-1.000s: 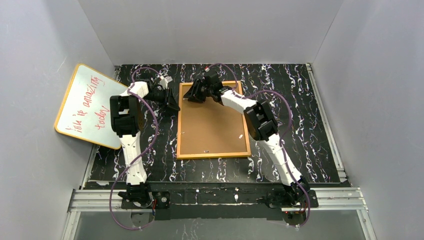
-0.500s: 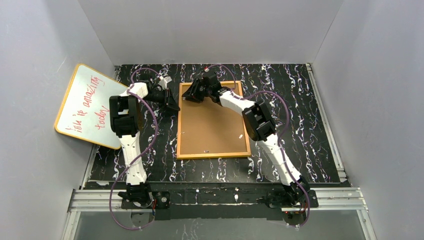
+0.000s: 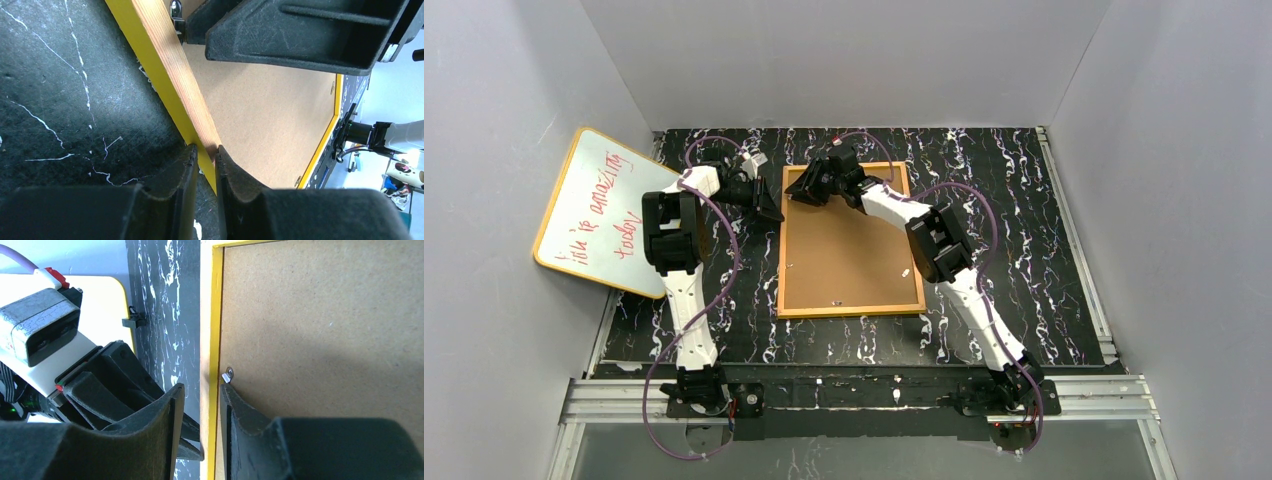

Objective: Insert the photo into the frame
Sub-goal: Install the photo frame at the center of the board.

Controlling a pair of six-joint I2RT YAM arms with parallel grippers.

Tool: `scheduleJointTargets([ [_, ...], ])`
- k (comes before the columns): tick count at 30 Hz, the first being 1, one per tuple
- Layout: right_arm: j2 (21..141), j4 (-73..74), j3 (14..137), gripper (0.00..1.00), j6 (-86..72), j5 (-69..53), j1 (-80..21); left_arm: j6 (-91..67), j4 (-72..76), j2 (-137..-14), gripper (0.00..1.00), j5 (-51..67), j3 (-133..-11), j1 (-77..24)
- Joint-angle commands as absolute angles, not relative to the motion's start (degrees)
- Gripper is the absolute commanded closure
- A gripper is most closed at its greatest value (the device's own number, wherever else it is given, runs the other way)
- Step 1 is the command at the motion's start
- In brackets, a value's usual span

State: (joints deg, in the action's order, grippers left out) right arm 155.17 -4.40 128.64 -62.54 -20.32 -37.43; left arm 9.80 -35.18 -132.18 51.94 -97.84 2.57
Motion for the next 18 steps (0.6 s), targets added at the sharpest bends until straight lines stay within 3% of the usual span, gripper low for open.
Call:
scheduleJointTargets([
  [1, 158.0, -3.51, 129.79, 0.6, -64.41, -20.21, -38.31, 13.29, -37.51, -134.19, 0.86, 44.65, -94.46, -0.57],
  [18, 158.42, -5.71, 129.19, 0.61, -65.93, -18.78, -38.42, 14.06, -37.5, -133.88, 0.87, 44.77, -93.68, -1.25],
])
